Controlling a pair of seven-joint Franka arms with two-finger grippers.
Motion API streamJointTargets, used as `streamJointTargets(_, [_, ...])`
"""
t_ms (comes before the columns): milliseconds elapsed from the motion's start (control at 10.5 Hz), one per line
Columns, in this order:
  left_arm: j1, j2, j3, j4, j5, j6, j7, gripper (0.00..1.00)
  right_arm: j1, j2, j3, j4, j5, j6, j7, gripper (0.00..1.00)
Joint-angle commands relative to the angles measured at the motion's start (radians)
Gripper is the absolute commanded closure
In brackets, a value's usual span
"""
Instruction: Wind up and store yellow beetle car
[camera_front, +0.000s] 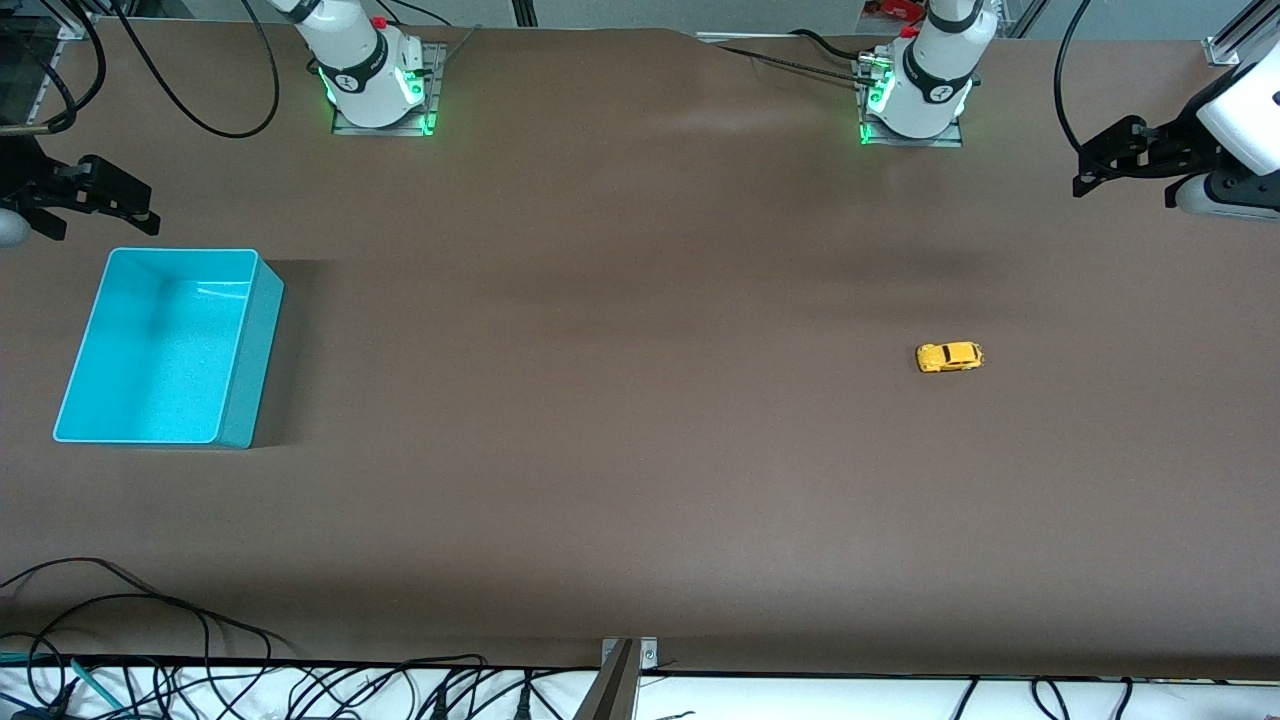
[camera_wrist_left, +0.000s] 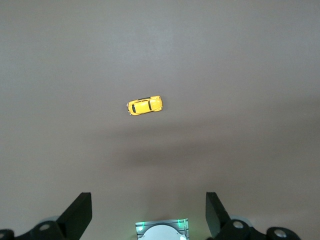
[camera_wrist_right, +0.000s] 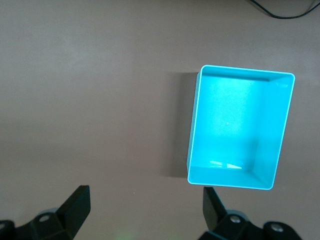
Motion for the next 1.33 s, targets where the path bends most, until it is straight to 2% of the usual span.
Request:
streamJointTargets(0, [0.014, -0.002, -0.008, 0.015, -0.024, -0.017, -0.022, 0.0, -0.017, -0.005, 0.015, 0.01, 0.005, -0.005, 0.023, 0.0])
streamJointTargets(1233, [0.016, 0.006, 0.004, 0.013, -0.008, -0.019, -0.019, 0.0, -0.017, 0.0, 0.015, 0.017, 0.01, -0.005, 0.025, 0.0])
